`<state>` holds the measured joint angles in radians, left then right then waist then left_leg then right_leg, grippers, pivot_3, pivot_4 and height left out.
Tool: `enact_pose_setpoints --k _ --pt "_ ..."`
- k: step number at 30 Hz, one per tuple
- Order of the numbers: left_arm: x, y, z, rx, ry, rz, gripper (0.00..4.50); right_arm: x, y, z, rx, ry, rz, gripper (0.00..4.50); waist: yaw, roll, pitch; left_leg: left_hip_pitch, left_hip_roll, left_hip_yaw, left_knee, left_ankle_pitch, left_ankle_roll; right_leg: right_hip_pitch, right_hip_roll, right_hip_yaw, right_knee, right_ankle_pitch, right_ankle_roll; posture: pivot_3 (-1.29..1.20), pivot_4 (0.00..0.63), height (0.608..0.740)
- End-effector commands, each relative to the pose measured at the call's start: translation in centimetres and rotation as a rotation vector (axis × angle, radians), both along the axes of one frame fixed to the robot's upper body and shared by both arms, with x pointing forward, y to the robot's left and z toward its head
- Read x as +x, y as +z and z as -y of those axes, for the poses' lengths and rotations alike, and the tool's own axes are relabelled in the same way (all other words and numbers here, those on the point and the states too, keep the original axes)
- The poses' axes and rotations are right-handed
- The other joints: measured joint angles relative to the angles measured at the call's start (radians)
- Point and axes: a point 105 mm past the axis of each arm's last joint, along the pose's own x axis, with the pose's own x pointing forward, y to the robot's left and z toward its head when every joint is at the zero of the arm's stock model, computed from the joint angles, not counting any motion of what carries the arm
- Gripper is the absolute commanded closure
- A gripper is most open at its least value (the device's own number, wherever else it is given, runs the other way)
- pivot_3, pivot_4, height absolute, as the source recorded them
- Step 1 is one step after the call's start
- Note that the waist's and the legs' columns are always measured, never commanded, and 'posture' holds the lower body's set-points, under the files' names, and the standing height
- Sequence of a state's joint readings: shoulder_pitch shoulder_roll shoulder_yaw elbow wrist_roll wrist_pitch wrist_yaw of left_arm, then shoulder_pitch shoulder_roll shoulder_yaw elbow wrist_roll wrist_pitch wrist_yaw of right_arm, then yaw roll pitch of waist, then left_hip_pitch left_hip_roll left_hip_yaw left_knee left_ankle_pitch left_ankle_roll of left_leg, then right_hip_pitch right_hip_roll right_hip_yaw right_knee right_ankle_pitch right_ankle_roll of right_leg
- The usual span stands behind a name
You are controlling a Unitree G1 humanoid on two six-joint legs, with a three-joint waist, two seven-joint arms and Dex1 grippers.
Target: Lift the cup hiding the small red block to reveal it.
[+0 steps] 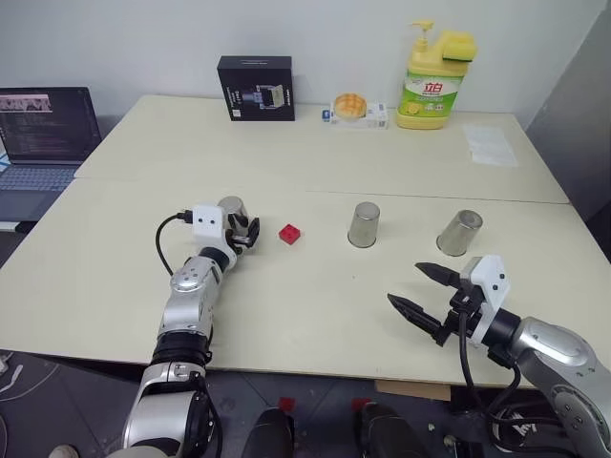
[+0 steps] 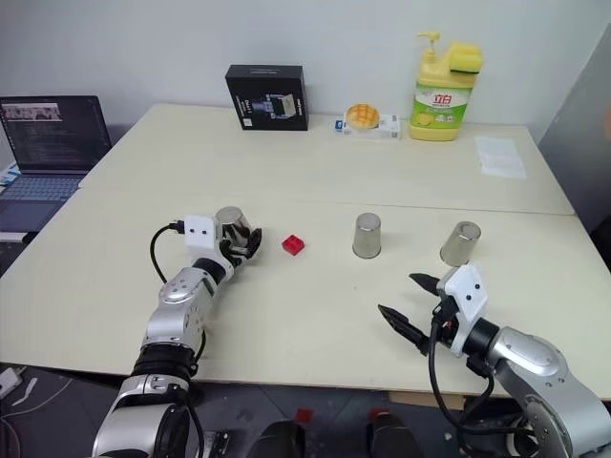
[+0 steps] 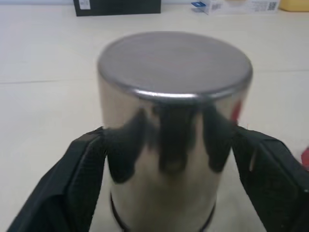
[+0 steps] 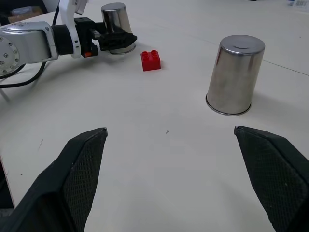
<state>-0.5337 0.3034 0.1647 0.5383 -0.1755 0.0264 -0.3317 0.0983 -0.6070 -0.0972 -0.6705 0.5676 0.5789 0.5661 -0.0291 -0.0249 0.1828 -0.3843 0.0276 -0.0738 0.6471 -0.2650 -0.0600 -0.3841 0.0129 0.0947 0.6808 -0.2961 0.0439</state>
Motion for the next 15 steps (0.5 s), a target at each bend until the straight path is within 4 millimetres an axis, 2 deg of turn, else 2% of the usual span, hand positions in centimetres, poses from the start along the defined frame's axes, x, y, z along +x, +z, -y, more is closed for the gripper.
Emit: enact_pose_setpoints --k 1,4,9,12,15 --pt "-0.8 2.2 -0.3 0.034 -0.034 0.058 0.01 -0.4 1.1 -0.4 0.003 0.016 0.047 0.00 0.000 0.000 0.000 0.000 0.000 0.000 0.000 0.000 0.000 0.000 0.000 0.000 0.000 0.000 0.000 0.00 0.150 0.740" --pt "-2.9 2.4 -0.8 0.080 -0.052 0.001 0.01 -0.6 1.0 -0.3 0.002 0.015 0.042 0.00 -0.007 0.000 0.000 0.000 0.001 0.000 -0.001 0.000 0.000 0.000 0.000 0.001 0.000 0.000 0.000 0.00 0.150 0.740" --pt "-7.3 2.2 -2.6 0.181 -0.081 -0.182 0.01 -0.9 0.8 0.2 0.000 0.005 0.028 0.00 -0.006 0.000 0.000 0.000 0.002 0.000 -0.001 0.000 0.000 -0.001 0.000 0.000 0.000 0.000 0.000 0.00 0.150 0.740" --pt "-9.0 3.8 -3.7 0.184 -0.130 -0.257 0.01 -0.8 0.8 0.7 -0.004 -0.011 0.025 0.00 -0.002 0.000 0.000 0.000 0.001 -0.001 -0.001 0.000 0.000 -0.001 0.000 -0.001 0.001 -0.001 0.000 0.00 0.150 0.740" --pt "-10.5 6.3 -2.2 0.173 -0.301 -0.260 0.01 -0.5 1.0 1.1 0.003 -0.029 0.027 0.00 -0.001 -0.001 0.000 0.000 0.001 -0.002 0.000 0.001 -0.001 0.000 0.000 -0.002 0.001 -0.003 0.005 0.00 0.150 0.740"
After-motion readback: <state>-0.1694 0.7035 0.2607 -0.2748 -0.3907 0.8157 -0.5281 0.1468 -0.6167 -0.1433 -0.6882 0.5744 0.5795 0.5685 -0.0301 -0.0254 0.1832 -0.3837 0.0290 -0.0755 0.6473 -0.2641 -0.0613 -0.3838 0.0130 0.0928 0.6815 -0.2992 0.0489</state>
